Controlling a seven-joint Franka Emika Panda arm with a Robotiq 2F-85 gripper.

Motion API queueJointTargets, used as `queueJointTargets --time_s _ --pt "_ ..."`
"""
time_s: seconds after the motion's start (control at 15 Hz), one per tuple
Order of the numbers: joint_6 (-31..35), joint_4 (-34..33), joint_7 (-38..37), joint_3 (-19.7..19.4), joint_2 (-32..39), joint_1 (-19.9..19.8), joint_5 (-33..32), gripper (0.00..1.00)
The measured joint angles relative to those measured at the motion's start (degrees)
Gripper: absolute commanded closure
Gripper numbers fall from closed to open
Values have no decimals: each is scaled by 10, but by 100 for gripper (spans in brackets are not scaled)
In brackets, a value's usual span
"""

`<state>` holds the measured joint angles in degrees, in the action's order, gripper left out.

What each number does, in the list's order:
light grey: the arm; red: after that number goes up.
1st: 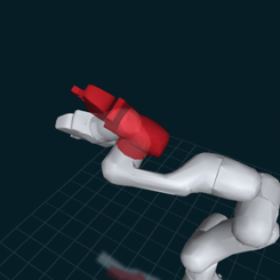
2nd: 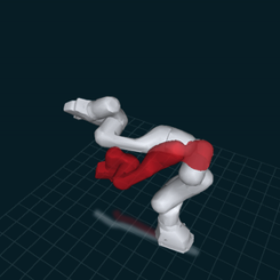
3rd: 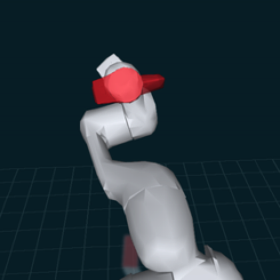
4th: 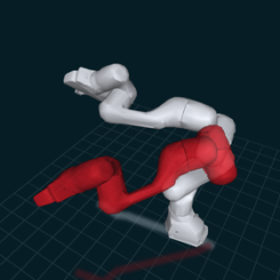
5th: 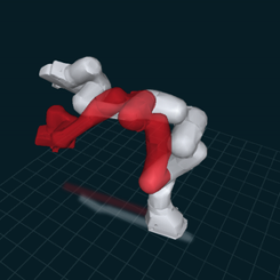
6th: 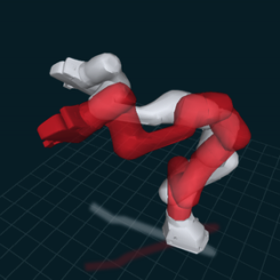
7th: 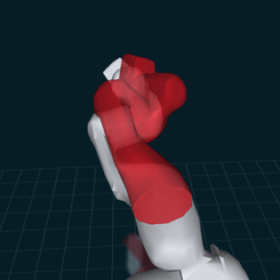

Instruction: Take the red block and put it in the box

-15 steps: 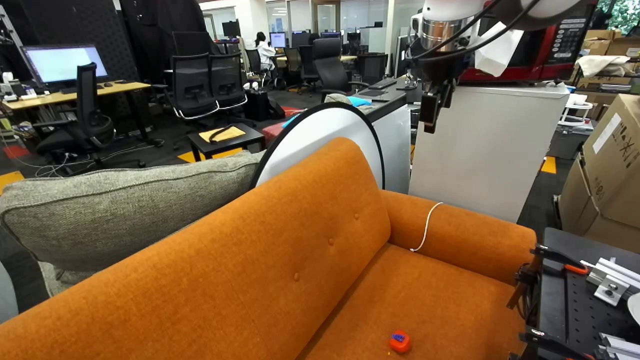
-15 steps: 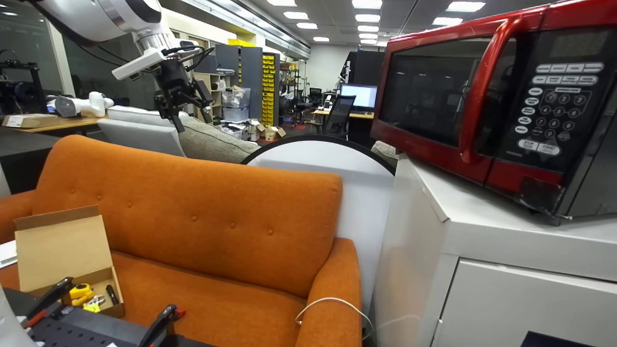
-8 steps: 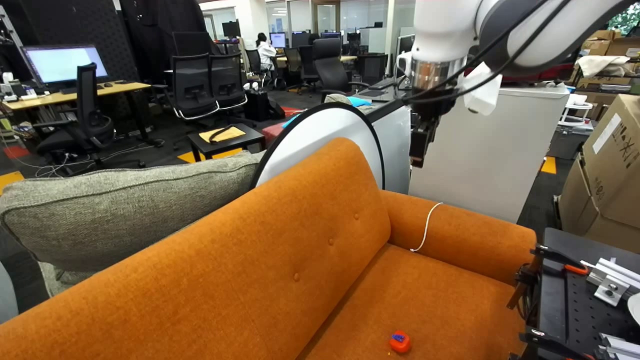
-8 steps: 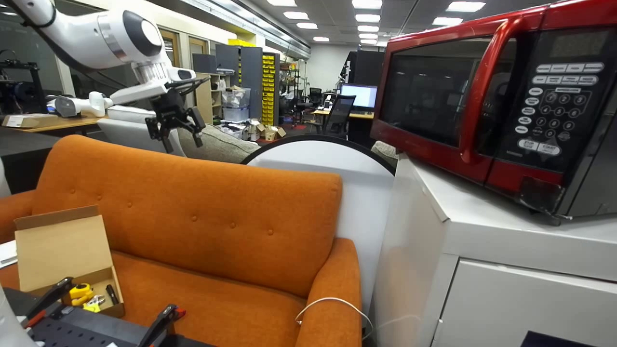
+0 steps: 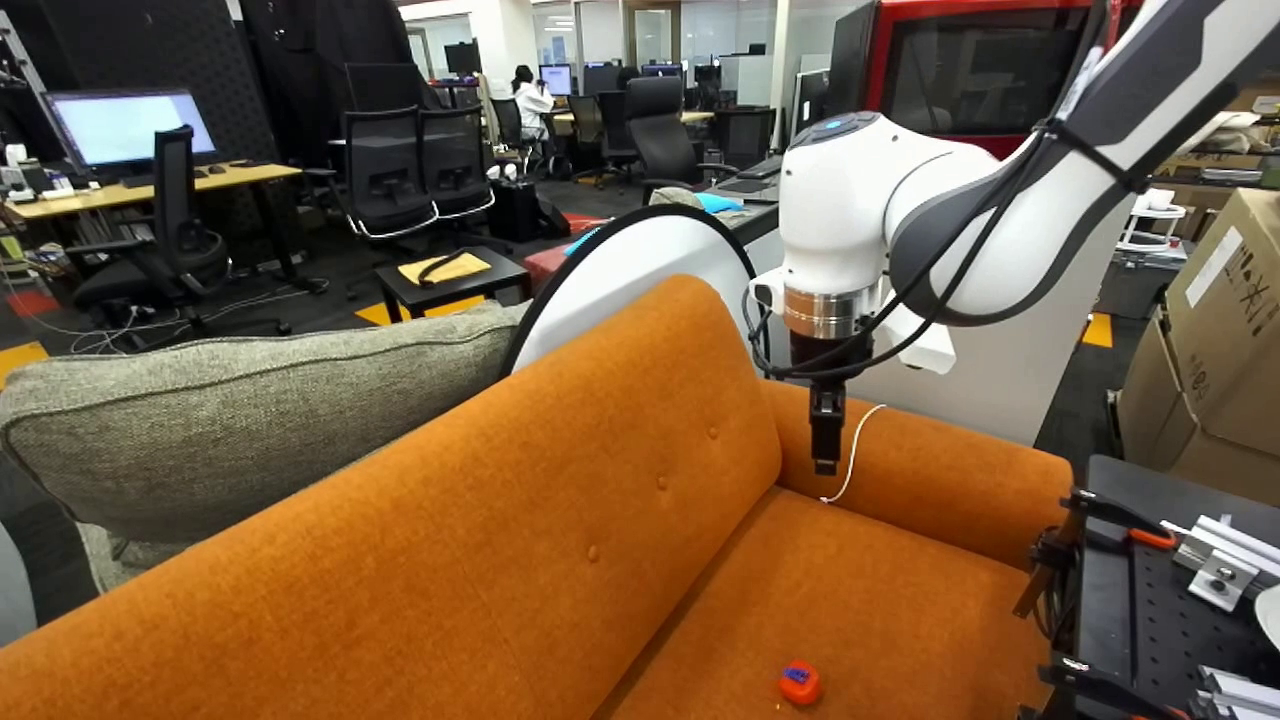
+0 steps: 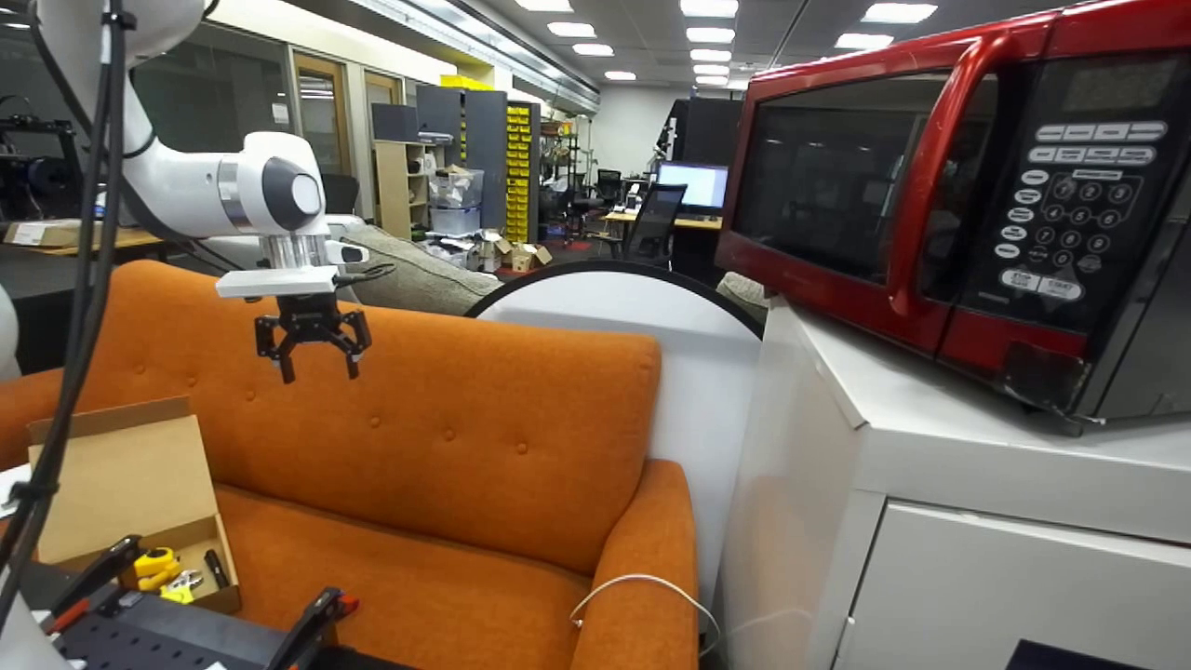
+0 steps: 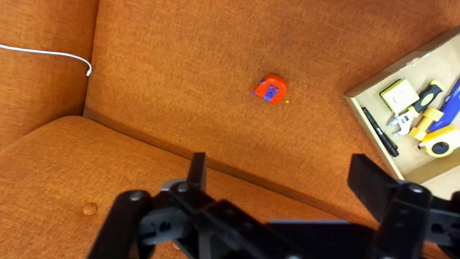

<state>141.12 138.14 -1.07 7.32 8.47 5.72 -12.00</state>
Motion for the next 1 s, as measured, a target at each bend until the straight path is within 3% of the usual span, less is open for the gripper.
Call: queueJointTargets --time_s 0.53,1.0 --pt "13 1 7 0 9 0 16 0" --pt "122 -17 91 4 161 -4 84 0"
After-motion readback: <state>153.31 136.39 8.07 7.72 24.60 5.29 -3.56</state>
